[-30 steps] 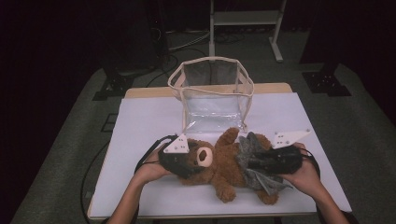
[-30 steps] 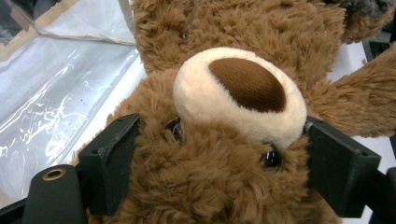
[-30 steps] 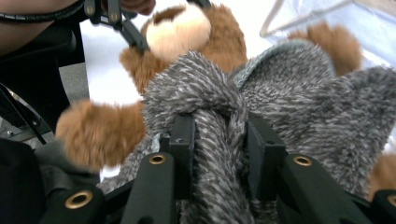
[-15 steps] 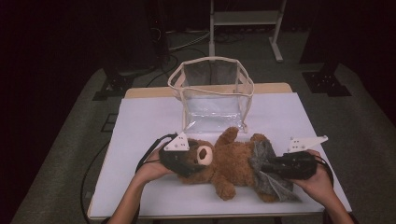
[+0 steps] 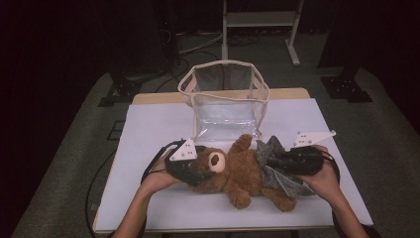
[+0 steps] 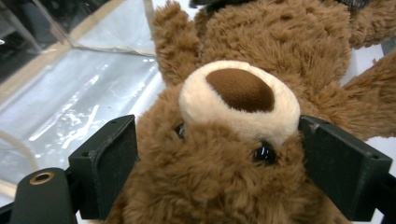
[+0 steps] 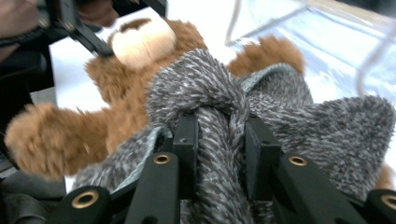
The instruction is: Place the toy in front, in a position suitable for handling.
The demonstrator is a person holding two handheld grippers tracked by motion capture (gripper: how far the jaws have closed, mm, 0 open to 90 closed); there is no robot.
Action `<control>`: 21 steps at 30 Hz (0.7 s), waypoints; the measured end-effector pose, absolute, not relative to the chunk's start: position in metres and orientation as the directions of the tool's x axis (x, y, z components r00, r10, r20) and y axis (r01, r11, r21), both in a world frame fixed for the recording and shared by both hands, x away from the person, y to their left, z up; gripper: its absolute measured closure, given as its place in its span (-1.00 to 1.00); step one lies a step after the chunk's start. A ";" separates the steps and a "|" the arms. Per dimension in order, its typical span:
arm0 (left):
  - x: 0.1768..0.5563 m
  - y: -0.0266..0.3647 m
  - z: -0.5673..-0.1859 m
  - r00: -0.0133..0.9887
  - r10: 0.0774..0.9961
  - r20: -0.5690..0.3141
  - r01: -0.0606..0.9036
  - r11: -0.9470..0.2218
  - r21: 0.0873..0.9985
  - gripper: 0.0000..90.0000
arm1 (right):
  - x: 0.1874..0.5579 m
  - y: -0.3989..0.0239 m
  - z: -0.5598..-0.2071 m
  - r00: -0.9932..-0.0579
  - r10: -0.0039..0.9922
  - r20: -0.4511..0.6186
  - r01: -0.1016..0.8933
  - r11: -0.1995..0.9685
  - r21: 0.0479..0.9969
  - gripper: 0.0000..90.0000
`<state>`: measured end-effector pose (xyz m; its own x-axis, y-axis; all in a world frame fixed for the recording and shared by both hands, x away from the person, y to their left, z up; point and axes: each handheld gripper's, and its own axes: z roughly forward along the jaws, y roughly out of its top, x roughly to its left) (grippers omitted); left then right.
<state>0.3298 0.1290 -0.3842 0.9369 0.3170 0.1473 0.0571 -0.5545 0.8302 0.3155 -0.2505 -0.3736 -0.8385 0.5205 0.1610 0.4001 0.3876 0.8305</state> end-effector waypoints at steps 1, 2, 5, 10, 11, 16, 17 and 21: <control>0.331 0.130 -0.386 0.945 0.303 0.121 0.069 -0.549 0.833 -0.55 | 0.314 -0.257 -0.376 -0.829 0.531 0.175 0.416 0.377 0.827 0.56; 0.331 0.130 -0.388 0.951 0.292 0.105 0.075 -0.545 0.835 -0.41 | 0.314 -0.259 -0.375 -0.830 0.527 0.183 0.419 0.372 0.828 0.56; 0.332 0.127 -0.390 0.953 0.289 0.093 0.084 -0.544 0.835 -0.33 | 0.312 -0.253 -0.370 -0.846 0.501 0.183 0.407 0.383 0.829 0.58; 0.332 0.125 -0.391 0.951 0.295 0.090 0.087 -0.536 0.840 -0.33 | 0.314 -0.212 -0.356 -0.905 0.400 0.145 0.335 0.460 0.822 0.58; 0.332 0.124 -0.392 0.950 0.299 0.089 0.090 -0.533 0.841 -0.34 | 0.316 -0.203 -0.354 -0.915 0.380 0.134 0.318 0.475 0.820 0.58; 0.332 0.124 -0.392 0.948 0.303 0.096 0.088 -0.538 0.838 -0.41 | 0.318 -0.175 -0.355 -0.936 0.336 0.103 0.278 0.528 0.803 0.58; 0.331 0.127 -0.390 0.951 0.290 0.105 0.074 -0.545 0.835 -0.44 | 0.317 -0.174 -0.358 -0.937 0.334 0.104 0.280 0.537 0.796 0.59; 0.330 0.133 -0.386 0.953 0.285 0.105 0.076 -0.559 0.826 -0.50 | 0.315 -0.193 -0.362 -0.925 0.349 0.149 0.320 0.506 0.801 0.60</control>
